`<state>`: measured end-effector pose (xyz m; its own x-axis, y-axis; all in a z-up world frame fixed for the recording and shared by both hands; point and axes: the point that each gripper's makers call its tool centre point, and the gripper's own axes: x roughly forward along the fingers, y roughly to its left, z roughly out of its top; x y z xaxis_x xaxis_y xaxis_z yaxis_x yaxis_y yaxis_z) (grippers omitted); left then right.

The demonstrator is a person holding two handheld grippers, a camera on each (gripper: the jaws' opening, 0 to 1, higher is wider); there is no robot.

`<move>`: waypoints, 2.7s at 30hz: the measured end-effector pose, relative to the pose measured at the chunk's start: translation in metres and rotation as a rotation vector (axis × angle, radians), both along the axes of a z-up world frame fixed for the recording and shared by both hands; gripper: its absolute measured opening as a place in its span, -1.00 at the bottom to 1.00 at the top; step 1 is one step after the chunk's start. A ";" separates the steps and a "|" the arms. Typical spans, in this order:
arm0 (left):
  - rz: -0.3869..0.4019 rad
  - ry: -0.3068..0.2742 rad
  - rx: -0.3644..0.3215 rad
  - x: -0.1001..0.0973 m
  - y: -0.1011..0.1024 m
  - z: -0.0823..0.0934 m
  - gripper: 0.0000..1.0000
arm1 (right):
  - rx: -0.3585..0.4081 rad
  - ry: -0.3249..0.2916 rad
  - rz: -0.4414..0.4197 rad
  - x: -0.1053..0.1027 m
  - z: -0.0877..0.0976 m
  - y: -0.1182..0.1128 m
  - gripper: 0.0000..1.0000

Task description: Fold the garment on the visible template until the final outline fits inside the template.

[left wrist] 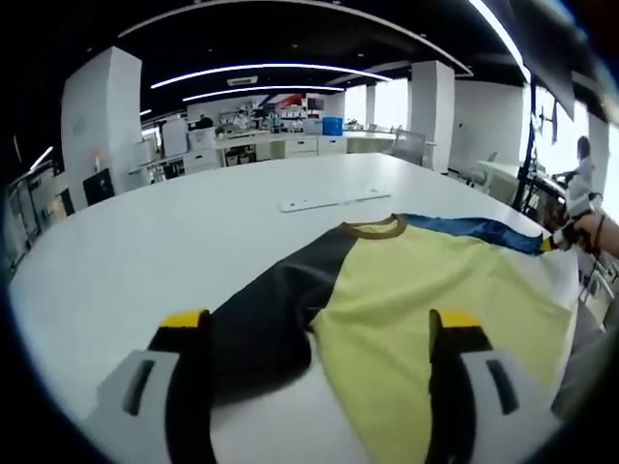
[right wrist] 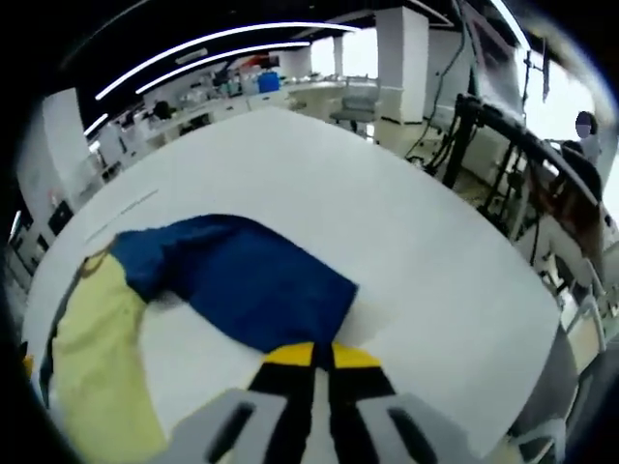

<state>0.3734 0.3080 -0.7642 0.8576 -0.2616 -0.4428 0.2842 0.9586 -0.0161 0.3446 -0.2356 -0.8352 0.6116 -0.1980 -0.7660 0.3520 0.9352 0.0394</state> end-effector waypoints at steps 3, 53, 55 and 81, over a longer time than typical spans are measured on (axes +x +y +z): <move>-0.004 -0.007 -0.005 0.000 -0.002 0.003 0.84 | -0.013 0.004 0.017 0.004 0.001 -0.008 -1.00; -0.075 -0.010 -0.001 -0.005 -0.023 0.014 0.96 | -0.149 0.040 0.241 0.048 -0.003 -0.083 -0.95; -0.077 -0.006 0.007 -0.006 -0.023 0.013 0.96 | -0.128 0.034 0.209 0.045 0.001 -0.088 -0.89; -0.059 0.000 0.007 -0.015 -0.017 0.019 0.94 | 0.028 0.027 0.116 0.049 -0.011 -0.098 -0.66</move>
<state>0.3588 0.2911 -0.7455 0.8407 -0.3088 -0.4448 0.3402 0.9403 -0.0099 0.3936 -0.3332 -0.8466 0.6084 -0.1049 -0.7867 0.2425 0.9684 0.0584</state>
